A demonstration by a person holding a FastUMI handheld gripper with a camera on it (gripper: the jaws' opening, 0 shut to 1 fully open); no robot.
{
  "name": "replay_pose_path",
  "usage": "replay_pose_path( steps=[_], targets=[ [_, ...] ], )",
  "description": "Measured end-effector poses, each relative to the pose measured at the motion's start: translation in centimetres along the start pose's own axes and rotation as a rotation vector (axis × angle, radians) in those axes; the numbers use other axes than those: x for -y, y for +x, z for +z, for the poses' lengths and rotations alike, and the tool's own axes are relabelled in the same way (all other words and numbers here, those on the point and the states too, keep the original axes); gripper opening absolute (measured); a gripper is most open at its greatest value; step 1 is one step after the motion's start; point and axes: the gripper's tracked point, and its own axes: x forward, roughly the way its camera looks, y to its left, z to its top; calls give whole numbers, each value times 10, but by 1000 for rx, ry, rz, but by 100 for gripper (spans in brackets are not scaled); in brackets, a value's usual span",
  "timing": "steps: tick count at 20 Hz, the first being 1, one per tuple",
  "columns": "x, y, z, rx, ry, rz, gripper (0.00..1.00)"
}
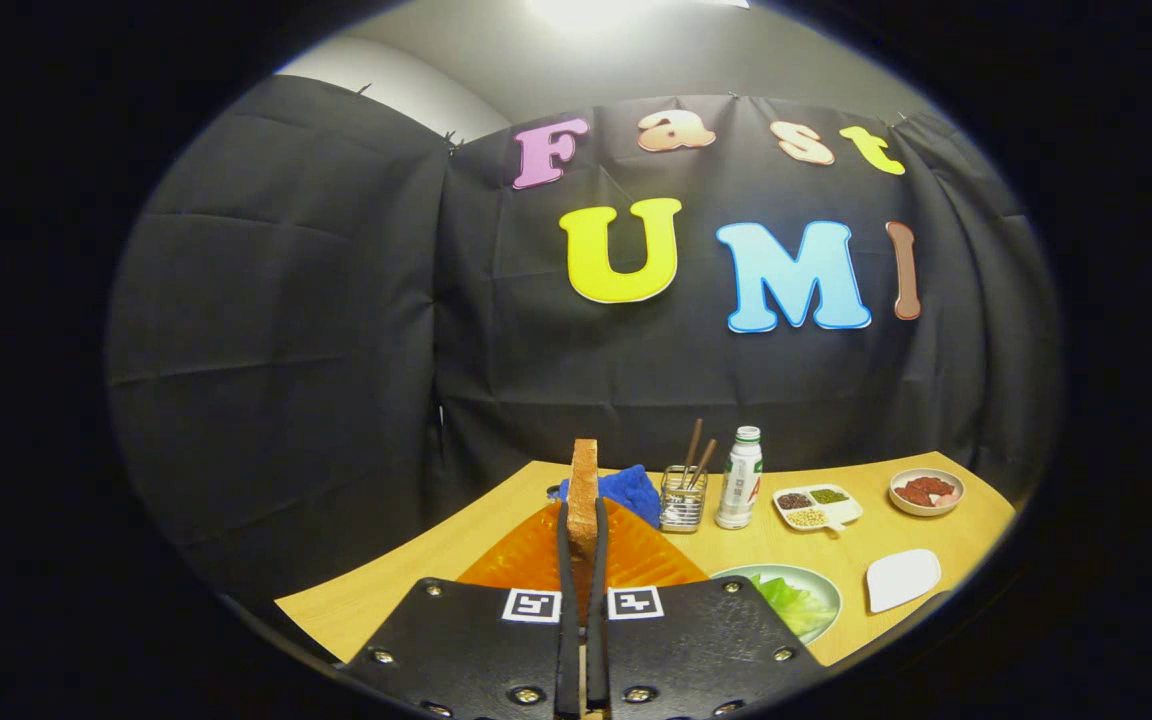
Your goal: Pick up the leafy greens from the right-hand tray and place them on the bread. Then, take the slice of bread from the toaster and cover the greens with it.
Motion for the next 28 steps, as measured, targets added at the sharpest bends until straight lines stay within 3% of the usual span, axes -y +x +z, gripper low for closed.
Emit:
replay_pose_path(
  steps=[9,28],
  targets=[
    [61,-13,1,-14,18,-45,3],
    [150,-15,-54,-117,42,-80,3]
  ],
)
